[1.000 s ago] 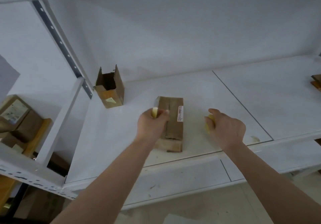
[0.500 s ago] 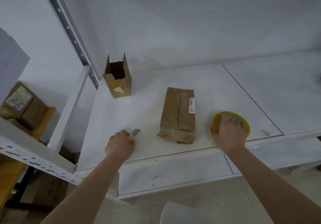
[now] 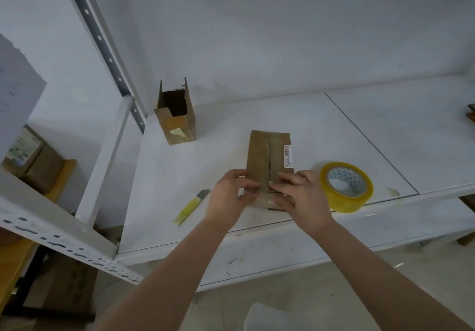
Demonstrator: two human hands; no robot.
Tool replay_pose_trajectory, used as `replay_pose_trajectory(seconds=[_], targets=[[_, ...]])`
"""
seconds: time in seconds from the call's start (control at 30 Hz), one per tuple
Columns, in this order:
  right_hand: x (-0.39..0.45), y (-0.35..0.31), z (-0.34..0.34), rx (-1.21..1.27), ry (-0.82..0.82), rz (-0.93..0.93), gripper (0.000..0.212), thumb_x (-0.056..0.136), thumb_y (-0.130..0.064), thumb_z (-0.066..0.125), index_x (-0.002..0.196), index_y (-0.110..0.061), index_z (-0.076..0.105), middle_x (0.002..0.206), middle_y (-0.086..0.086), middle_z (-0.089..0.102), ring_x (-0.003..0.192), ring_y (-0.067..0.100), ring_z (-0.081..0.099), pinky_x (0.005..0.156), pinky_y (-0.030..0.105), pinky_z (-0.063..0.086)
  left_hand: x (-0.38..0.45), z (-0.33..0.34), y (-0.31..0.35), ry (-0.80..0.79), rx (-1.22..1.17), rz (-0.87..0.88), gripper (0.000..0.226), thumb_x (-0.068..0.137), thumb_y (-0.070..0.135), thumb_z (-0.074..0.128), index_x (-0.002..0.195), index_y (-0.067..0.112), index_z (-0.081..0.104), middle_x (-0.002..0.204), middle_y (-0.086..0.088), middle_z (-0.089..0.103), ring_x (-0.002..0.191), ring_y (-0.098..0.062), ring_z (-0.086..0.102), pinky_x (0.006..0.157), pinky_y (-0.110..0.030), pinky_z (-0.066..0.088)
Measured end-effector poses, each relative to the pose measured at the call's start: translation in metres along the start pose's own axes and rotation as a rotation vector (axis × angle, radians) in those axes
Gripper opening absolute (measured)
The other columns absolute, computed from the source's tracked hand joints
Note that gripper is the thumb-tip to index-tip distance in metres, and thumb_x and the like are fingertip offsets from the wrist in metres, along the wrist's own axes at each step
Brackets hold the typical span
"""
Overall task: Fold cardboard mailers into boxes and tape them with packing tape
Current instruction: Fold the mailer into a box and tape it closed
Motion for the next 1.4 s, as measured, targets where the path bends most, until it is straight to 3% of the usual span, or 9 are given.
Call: replay_pose_trajectory(seconds=[0.27, 0.37, 0.5, 0.67, 0.8, 0.87, 0.97, 1.17, 1.4], targets=[[0.002, -0.007, -0.002, -0.059, 0.113, 0.002, 0.026, 0.06, -0.016, 0.091, 0.083, -0.018, 0.08, 0.093, 0.001, 0.075, 0.082, 0.037, 0.06, 0.061, 0.044, 0.054, -0.011, 0.004, -0.001, 0.131, -0.003, 0.048, 0.025, 0.081, 0.005, 0.074, 0.106, 0.012, 0.073, 0.121, -0.004, 0.058, 0.105, -0.015, 0.06, 0.09, -0.01, 0.04], [0.001, -0.005, -0.002, -0.039, 0.11, 0.03, 0.024, 0.061, -0.015, 0.09, 0.083, -0.017, 0.08, 0.095, 0.0, 0.075, 0.084, 0.037, 0.059, 0.062, 0.043, 0.053, -0.021, 0.003, -0.016, 0.215, -0.107, -0.156, 0.043, 0.083, 0.016, 0.075, 0.123, 0.013, 0.06, 0.114, 0.003, 0.061, 0.102, -0.009, 0.06, 0.085, -0.022, 0.049], [0.0, -0.003, 0.001, -0.027, 0.085, 0.055, 0.023, 0.066, -0.015, 0.088, 0.087, -0.016, 0.08, 0.1, 0.001, 0.074, 0.088, 0.037, 0.057, 0.067, 0.043, 0.052, -0.03, 0.003, -0.026, 0.266, -0.099, -0.298, 0.012, 0.082, 0.027, 0.076, 0.091, 0.019, 0.074, 0.078, 0.009, 0.071, 0.078, -0.011, 0.067, 0.069, -0.025, 0.052], [0.001, -0.003, 0.001, -0.036, 0.081, 0.05, 0.023, 0.066, -0.017, 0.088, 0.087, -0.016, 0.079, 0.099, 0.001, 0.075, 0.085, 0.035, 0.057, 0.066, 0.04, 0.05, -0.034, 0.005, -0.023, 0.298, -0.157, -0.301, 0.006, 0.085, 0.021, 0.072, 0.085, 0.016, 0.076, 0.072, 0.007, 0.07, 0.07, -0.012, 0.064, 0.067, -0.029, 0.052], [0.002, -0.004, -0.001, -0.027, 0.081, 0.015, 0.022, 0.064, -0.014, 0.088, 0.084, -0.015, 0.079, 0.096, 0.001, 0.075, 0.082, 0.034, 0.057, 0.063, 0.042, 0.051, -0.04, 0.009, -0.026, 0.197, -0.158, -0.168, 0.017, 0.093, 0.013, 0.061, 0.095, 0.021, 0.076, 0.066, 0.005, 0.066, 0.061, -0.005, 0.059, 0.063, -0.014, 0.049], [0.003, -0.003, -0.001, -0.01, 0.087, 0.007, 0.022, 0.063, -0.013, 0.089, 0.082, -0.015, 0.078, 0.095, 0.001, 0.075, 0.082, 0.034, 0.057, 0.061, 0.042, 0.051, -0.04, 0.011, -0.036, 0.1, -0.305, -0.21, 0.035, 0.096, 0.006, 0.054, 0.094, 0.035, 0.073, 0.078, -0.003, 0.071, 0.075, -0.015, 0.067, 0.068, -0.022, 0.057], [0.003, -0.003, -0.001, -0.005, 0.071, 0.006, 0.021, 0.064, -0.015, 0.088, 0.083, -0.015, 0.079, 0.095, 0.001, 0.075, 0.082, 0.033, 0.057, 0.061, 0.042, 0.051, -0.035, 0.008, -0.042, 0.065, -0.403, -0.248, 0.042, 0.094, 0.004, 0.058, 0.086, 0.043, 0.07, 0.079, 0.009, 0.073, 0.085, -0.014, 0.071, 0.066, -0.024, 0.058], [0.006, -0.001, 0.001, 0.01, 0.013, 0.034, 0.019, 0.071, -0.019, 0.084, 0.089, -0.016, 0.079, 0.103, 0.0, 0.074, 0.089, 0.031, 0.054, 0.071, 0.043, 0.049, -0.022, 0.002, -0.033, 0.161, -0.22, -0.167, 0.013, 0.077, 0.016, 0.08, 0.074, 0.024, 0.07, 0.067, 0.011, 0.071, 0.065, -0.004, 0.066, 0.064, -0.022, 0.053], [0.007, -0.002, 0.0, 0.009, 0.018, 0.005, 0.02, 0.068, -0.017, 0.086, 0.086, -0.017, 0.079, 0.099, 0.0, 0.074, 0.084, 0.03, 0.055, 0.068, 0.041, 0.05, -0.006, 0.002, -0.028, 0.036, -0.002, -0.062, 0.028, 0.073, 0.025, 0.083, 0.078, 0.02, 0.056, 0.071, 0.01, 0.063, 0.063, -0.001, 0.058, 0.058, -0.014, 0.045]])
Point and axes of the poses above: each hand's wrist, its own x-axis towards the middle knuckle, its own z-axis out of the palm, y = z × x, the point moved 8 cm from there along x, towards the middle knuckle
